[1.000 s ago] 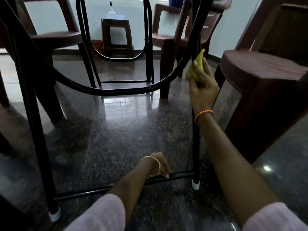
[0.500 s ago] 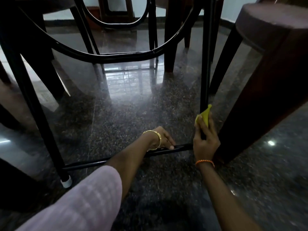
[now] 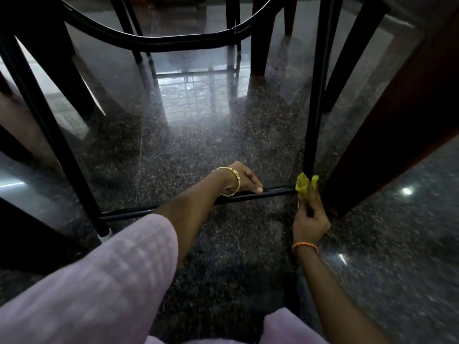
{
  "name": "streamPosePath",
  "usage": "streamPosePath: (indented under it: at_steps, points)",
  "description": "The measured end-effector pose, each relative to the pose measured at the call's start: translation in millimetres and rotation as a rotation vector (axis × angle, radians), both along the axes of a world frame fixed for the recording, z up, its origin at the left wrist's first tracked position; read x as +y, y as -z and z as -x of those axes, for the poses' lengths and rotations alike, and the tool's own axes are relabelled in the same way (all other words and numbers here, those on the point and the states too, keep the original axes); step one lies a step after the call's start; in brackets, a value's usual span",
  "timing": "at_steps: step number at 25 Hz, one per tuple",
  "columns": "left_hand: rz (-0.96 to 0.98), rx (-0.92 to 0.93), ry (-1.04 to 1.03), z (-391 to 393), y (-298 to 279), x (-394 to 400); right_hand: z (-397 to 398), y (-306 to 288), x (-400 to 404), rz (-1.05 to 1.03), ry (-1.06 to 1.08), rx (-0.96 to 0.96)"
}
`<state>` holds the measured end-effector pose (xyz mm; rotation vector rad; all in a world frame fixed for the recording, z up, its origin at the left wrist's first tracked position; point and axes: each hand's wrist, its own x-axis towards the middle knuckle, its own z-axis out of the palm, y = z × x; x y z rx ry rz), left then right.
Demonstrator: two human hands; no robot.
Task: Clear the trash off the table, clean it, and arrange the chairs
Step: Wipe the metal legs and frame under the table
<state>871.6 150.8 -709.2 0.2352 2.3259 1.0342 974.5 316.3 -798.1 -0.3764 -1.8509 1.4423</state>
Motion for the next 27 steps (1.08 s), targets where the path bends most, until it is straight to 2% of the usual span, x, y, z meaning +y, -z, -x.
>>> streamPosePath:
  at_steps: [5,7,11,13,16,18,21,24,27]
  points:
    - [0.108,0.033,0.039,0.4,-8.2,1.6,-16.7,-3.1,3.9,0.109,0.02,-0.213]
    - [0.209,0.093,0.073,-1.9,-12.1,3.4,-31.1,-16.9,-4.5,0.105,0.041,-0.212]
    - [0.372,0.264,0.147,-8.4,-20.4,8.3,-24.7,-45.6,-13.4,-0.405,-0.131,0.01]
    - [0.454,0.322,0.259,-11.7,-29.1,7.9,-6.0,-57.3,-7.9,-0.592,-0.157,-0.071]
    - [0.58,0.275,0.366,-12.3,-48.2,-15.0,-1.6,-53.9,0.0,-0.831,-0.187,-0.273]
    - [0.595,0.225,0.291,-13.8,-54.8,-50.9,-5.6,-49.8,-4.7,-0.836,-0.18,-0.351]
    - [0.582,0.159,0.067,-33.8,-35.0,-108.4,3.1,-57.3,-34.3,-0.748,-0.242,-0.507]
    - [0.519,0.097,-0.158,-65.0,-8.3,-132.2,0.5,-57.3,-69.1,-0.939,-0.323,-0.63]
    - [0.466,0.204,-0.253,-83.7,-4.5,-147.4,-7.9,-65.9,-116.5,-1.032,-0.361,-0.699]
